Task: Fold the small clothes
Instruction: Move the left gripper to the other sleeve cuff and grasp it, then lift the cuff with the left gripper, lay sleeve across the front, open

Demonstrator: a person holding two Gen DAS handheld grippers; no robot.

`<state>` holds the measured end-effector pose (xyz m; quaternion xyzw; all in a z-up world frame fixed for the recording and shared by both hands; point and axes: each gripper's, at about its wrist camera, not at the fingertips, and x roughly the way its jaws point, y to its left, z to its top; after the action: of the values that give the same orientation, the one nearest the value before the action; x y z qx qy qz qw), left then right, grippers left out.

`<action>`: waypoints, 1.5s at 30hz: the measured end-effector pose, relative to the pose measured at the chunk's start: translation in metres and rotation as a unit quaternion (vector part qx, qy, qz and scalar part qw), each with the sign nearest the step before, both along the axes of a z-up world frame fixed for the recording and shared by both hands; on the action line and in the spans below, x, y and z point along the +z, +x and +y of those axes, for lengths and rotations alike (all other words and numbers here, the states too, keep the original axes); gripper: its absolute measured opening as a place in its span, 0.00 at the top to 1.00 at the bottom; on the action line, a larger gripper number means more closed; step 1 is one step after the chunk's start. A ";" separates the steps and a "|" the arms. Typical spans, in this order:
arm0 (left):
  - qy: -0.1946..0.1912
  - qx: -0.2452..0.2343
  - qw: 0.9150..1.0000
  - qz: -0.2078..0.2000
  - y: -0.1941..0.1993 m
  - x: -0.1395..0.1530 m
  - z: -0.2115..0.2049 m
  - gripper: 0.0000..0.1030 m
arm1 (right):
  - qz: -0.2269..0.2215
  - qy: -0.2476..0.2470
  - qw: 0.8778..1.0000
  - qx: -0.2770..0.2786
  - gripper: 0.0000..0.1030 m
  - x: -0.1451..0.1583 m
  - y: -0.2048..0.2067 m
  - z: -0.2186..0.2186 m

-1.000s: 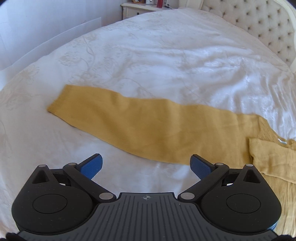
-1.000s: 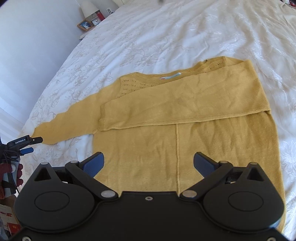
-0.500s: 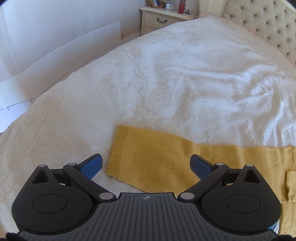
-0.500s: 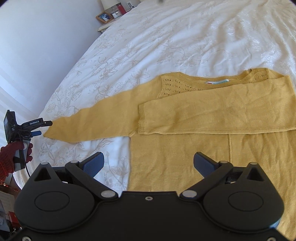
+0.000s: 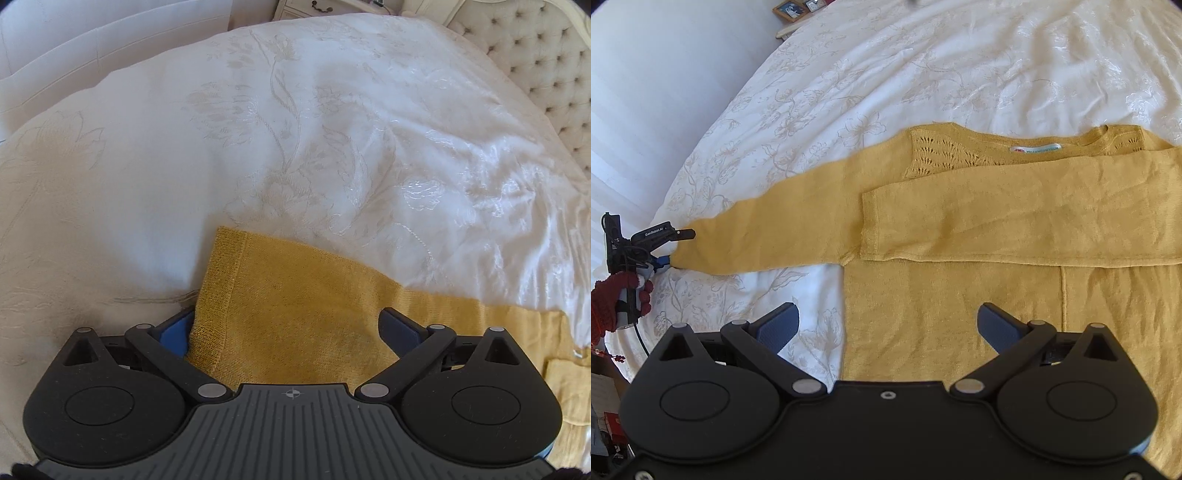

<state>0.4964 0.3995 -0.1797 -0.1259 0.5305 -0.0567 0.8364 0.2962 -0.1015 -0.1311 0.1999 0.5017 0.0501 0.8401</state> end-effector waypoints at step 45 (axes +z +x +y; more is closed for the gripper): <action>-0.161 -0.175 0.964 -0.116 -0.092 0.101 -0.442 0.91 | -0.035 0.066 0.997 -0.031 0.01 -0.021 -0.109 -0.161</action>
<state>0.4047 -0.0426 -0.0790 -0.1561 0.4272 -0.3011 0.8381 0.1872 -0.2620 -0.1520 0.2692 0.4614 0.0638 0.8429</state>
